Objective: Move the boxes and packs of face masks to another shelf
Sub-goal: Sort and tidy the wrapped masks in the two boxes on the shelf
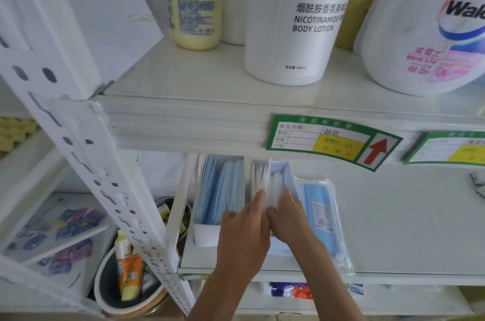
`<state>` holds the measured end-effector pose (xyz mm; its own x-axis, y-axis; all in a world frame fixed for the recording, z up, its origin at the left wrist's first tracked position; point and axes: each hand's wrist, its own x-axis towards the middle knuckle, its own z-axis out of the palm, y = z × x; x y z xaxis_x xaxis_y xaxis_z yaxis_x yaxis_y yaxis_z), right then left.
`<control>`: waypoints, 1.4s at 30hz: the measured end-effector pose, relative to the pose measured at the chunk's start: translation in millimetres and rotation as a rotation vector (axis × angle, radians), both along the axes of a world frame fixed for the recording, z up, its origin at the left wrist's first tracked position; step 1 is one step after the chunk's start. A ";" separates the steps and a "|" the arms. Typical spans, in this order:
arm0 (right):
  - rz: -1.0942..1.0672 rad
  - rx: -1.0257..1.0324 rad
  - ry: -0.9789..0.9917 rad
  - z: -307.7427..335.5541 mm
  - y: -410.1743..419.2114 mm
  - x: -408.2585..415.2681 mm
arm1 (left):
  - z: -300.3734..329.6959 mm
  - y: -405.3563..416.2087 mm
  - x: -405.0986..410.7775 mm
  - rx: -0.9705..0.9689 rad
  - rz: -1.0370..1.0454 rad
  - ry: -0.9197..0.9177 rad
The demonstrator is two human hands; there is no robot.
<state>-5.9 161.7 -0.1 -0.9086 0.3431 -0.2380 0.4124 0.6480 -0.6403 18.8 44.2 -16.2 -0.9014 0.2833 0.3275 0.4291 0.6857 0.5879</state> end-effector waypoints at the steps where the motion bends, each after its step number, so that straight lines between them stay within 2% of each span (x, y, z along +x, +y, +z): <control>1: -0.010 0.012 -0.014 0.2 0.3 0.2 | -2.1 -2.6 0.3 -0.023 -0.032 0.003; 9: 0.123 0.244 -0.035 -3.6 -14.1 4.6 | -4.6 -13.2 2.8 -0.160 -0.067 -0.009; 16: 0.038 0.099 0.070 -4.3 -10.6 0.0 | -1.0 -14.1 5.9 -0.106 -0.069 -0.064; 19: 0.018 0.119 0.170 -7.9 -7.3 1.4 | 0.0 -13.5 6.9 -0.058 -0.073 -0.078; 27: -0.127 -0.030 0.430 -5.1 4.6 8.9 | -5.2 -3.6 10.2 0.062 -0.002 0.031; 33: 0.015 -0.008 0.388 -6.8 8.9 16.8 | -7.6 -3.6 8.9 -0.282 0.039 0.045; 38: 0.131 0.023 0.611 -3.0 3.7 27.4 | 0.6 -10.2 4.5 -0.289 0.014 0.048; 40: 0.122 0.022 0.672 -6.8 5.8 30.0 | 2.3 -18.8 -0.4 -0.196 -0.062 0.026; 42: 0.152 -0.001 0.633 -8.9 7.0 29.5 | 3.4 -27.1 -6.1 -0.094 -0.119 0.024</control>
<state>23.6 168.8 -9.0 -0.9116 0.1999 0.3592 -0.1409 0.6689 -0.7299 12.7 17.1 -12.8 -0.8519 0.4179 0.3155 0.5236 0.6809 0.5121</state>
